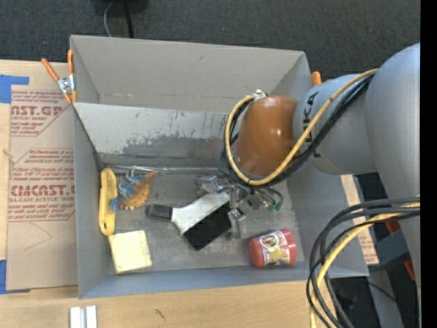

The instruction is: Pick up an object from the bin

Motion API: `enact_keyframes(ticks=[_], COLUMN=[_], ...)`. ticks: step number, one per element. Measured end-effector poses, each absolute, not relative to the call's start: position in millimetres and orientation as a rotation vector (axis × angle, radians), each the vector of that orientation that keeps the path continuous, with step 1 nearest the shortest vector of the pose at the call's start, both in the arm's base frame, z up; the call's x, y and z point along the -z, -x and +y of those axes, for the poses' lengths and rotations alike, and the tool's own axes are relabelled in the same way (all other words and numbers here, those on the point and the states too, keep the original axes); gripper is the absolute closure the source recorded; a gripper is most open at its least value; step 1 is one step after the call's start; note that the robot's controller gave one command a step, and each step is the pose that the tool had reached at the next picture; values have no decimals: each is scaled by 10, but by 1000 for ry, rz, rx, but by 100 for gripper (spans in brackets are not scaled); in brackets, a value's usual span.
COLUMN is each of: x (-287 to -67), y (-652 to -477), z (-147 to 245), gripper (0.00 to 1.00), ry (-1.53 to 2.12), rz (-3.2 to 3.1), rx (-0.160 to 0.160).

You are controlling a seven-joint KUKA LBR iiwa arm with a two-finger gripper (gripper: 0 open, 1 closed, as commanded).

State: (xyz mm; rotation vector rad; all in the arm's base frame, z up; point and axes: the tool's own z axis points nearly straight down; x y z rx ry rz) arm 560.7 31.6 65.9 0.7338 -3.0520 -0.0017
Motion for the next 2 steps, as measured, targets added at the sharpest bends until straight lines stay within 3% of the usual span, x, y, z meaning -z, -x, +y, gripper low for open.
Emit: enact_keyframes(ticks=[1,2], x=[-712,-712], y=[-5628,-5628], z=[340,340], gripper=[100,100], ry=[-738,-739], rz=[-3059,-3059], rx=[1,1])
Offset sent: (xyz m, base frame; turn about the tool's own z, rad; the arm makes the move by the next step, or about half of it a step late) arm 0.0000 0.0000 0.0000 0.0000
